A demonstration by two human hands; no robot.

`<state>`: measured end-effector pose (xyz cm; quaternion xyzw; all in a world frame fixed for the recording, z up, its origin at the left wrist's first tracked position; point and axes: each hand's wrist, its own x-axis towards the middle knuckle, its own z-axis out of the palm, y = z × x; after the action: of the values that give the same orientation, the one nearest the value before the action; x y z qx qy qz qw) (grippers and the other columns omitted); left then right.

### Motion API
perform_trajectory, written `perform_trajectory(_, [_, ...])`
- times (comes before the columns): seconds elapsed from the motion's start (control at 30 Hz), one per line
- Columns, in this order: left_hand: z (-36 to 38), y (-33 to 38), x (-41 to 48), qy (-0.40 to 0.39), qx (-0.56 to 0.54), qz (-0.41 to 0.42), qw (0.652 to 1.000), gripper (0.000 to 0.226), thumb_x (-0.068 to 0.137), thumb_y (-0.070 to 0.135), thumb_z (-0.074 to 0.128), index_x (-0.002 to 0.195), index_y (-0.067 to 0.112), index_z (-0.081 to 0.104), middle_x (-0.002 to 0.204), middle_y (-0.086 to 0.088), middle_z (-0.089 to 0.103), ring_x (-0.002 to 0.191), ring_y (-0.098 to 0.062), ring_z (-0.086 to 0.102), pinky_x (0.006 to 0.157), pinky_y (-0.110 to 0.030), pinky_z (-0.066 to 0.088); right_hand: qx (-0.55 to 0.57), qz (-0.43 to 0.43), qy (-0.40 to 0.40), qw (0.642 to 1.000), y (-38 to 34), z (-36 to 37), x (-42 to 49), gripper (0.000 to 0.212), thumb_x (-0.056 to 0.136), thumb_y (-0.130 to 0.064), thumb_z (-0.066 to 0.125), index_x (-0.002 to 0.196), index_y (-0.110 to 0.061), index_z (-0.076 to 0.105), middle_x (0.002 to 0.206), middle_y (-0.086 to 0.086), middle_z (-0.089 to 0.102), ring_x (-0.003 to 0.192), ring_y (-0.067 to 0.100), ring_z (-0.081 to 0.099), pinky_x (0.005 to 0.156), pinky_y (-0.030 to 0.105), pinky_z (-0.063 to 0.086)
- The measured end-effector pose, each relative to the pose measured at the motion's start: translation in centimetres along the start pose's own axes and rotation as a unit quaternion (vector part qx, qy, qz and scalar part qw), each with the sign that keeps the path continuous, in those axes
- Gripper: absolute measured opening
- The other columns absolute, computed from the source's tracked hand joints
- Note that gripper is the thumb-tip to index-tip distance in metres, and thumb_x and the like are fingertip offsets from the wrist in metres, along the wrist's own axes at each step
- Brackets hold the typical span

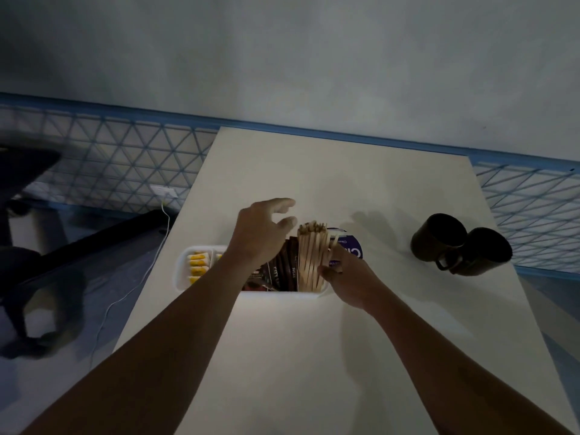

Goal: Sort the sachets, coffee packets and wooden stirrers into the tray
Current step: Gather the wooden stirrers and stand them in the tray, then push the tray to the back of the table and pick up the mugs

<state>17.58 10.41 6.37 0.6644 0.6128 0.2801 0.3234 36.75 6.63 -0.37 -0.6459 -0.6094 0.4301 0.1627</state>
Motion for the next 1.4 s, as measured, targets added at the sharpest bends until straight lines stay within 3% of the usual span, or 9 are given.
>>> perform_trajectory(0.1, [-1.9,-1.4,-1.1,0.053,0.014,-0.036,0.998,0.024,0.092,0.027,0.064,0.115,0.023,0.07,0.105,0.008,0.071,0.074,-0.004,0.065,0.082,-0.013,0.049,0.022,0.008,-0.006,1.0,0.7,0.0,-0.3,0.048,0.092,-0.025,0.07,0.136,-0.025,0.051,0.126,-0.005,0.066,0.112,0.015,0.065,0.094,0.03,0.048])
perform_trajectory(0.23, [-3.3,-4.3,-3.0,0.087,0.034,-0.099,0.991,0.029,0.088,0.033,0.068,0.116,0.025,0.069,0.11,0.003,0.07,0.088,-0.01,0.064,0.084,-0.025,0.047,0.024,-0.003,-0.02,1.0,1.2,0.2,-1.0,0.062,0.08,-0.04,0.081,0.133,-0.03,0.051,0.118,-0.017,0.061,0.108,0.007,0.06,0.086,0.025,0.046])
perform_trajectory(0.4, [-3.6,-8.9,-5.4,0.058,0.085,-0.195,0.976,0.099,0.059,0.068,0.071,0.144,0.032,0.037,0.146,-0.008,0.042,0.133,-0.032,0.04,0.105,-0.054,0.04,0.002,-0.012,-0.027,1.0,1.9,1.3,-1.5,0.086,0.07,-0.045,0.087,0.14,-0.026,0.042,0.126,-0.011,0.057,0.118,0.011,0.053,0.086,0.022,0.042])
perform_trajectory(0.5, [-3.3,-10.5,-6.7,0.032,0.102,-0.237,0.966,0.127,0.052,0.065,0.083,0.152,0.031,0.013,0.155,-0.012,0.024,0.14,-0.038,0.025,0.109,-0.059,0.032,0.021,-0.011,-0.023,0.999,2.3,2.0,-1.5,0.083,0.066,-0.038,0.091,0.133,-0.029,0.043,0.127,-0.008,0.059,0.121,0.014,0.054,0.089,0.025,0.045])
perform_trajectory(0.63, [-2.3,-13.2,-7.9,0.054,0.046,-0.24,0.968,0.141,0.027,0.075,0.085,0.141,0.021,0.023,0.134,-0.006,0.051,0.125,-0.033,0.049,0.097,-0.058,0.047,0.021,-0.009,0.003,1.0,2.5,2.8,-1.4,0.084,0.062,-0.038,0.092,0.128,-0.027,0.042,0.122,-0.006,0.059,0.114,0.017,0.055,0.088,0.03,0.048])
perform_trajectory(0.83, [-2.1,-13.7,-8.7,0.098,-0.062,-0.237,0.965,0.126,0.055,0.021,0.095,0.152,0.015,0.013,0.139,-0.006,0.051,0.127,-0.026,0.049,0.101,-0.041,0.041,0.057,-0.004,0.037,0.998,2.3,3.7,-1.1,0.071,0.065,-0.028,0.092,0.12,-0.026,0.047,0.11,-0.011,0.062,0.106,0.016,0.061,0.084,0.028,0.049])
perform_trajectory(1.0, [-2.7,-15.5,-8.5,0.084,-0.093,-0.212,0.969,0.07,0.056,0.024,0.094,0.113,0.027,0.053,0.104,0.009,0.066,0.1,-0.016,0.064,0.077,-0.029,0.051,0.081,0.012,0.058,0.995,2.1,4.4,-1.1,0.071,0.066,-0.026,0.092,0.122,-0.024,0.049,0.112,-0.011,0.064,0.105,0.014,0.062,0.084,0.027,0.052])
perform_trajectory(1.2, [-3.6,-16.2,-7.3,0.069,-0.132,-0.189,0.971,0.065,0.058,0.026,0.093,0.112,0.033,0.055,0.104,0.012,0.066,0.099,-0.012,0.065,0.081,-0.033,0.054,0.102,0.028,0.089,0.99,1.7,5.1,-1.1,0.074,0.066,-0.025,0.092,0.126,-0.025,0.05,0.111,-0.015,0.061,0.103,0.008,0.059,0.077,0.018,0.048])
perform_trajectory(1.4, [-4.6,-16.4,-4.3,0.049,-0.15,-0.165,0.974,0.078,0.044,0.042,0.094,0.113,0.035,0.057,0.107,0.008,0.07,0.101,-0.012,0.067,0.085,-0.041,0.058,0.11,0.034,0.113,0.987,1.2,4.2,0.0,0.074,0.061,-0.03,0.094,0.122,-0.031,0.052,0.112,-0.016,0.066,0.104,0.004,0.064,0.09,0.04,0.059])
